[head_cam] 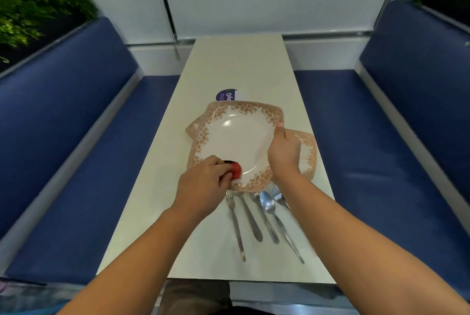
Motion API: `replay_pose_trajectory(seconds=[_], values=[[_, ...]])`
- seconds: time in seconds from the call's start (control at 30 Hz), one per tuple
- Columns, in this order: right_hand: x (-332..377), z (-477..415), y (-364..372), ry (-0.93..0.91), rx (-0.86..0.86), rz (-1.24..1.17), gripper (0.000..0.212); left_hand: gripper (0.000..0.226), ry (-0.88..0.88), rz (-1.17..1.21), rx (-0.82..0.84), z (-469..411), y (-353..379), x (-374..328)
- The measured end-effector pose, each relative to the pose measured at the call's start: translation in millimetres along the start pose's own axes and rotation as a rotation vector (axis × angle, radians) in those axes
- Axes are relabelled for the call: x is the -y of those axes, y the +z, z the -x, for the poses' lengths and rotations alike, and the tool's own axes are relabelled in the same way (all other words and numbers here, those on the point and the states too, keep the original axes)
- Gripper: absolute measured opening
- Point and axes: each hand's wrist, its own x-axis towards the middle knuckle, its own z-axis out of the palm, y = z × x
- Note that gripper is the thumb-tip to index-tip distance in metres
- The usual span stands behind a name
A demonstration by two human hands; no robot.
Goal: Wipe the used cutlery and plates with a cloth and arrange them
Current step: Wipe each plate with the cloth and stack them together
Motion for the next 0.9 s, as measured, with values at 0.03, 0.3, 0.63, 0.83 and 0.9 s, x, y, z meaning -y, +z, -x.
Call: replay_pose_trajectory(seconds=[0.03,0.3,0.63,0.83,0.9], values=[[0,-2,-4,-0.003,0.003,0.006,0.049,0.028,-0.050,-0.047,-0.015,-1,-2,11],[-5,12,2,0.054,0.186,0.032,0.044,0.030,-0.227,-0.109,-0.178,-44,-18,30],[9,-6,0,-0.043,0.078,0.069,0.049,0.026,0.069,0.101,-0.065,0,-4,-9],[2,6,4,-0.061,0.169,0.093,0.050,0.028,-0.256,-0.101,-0.177,-27,-16,39],[0,15,10,-0.056,0.215,0.078,0.049,0.030,-0.315,-0.106,-0.218,-42,-24,37]])
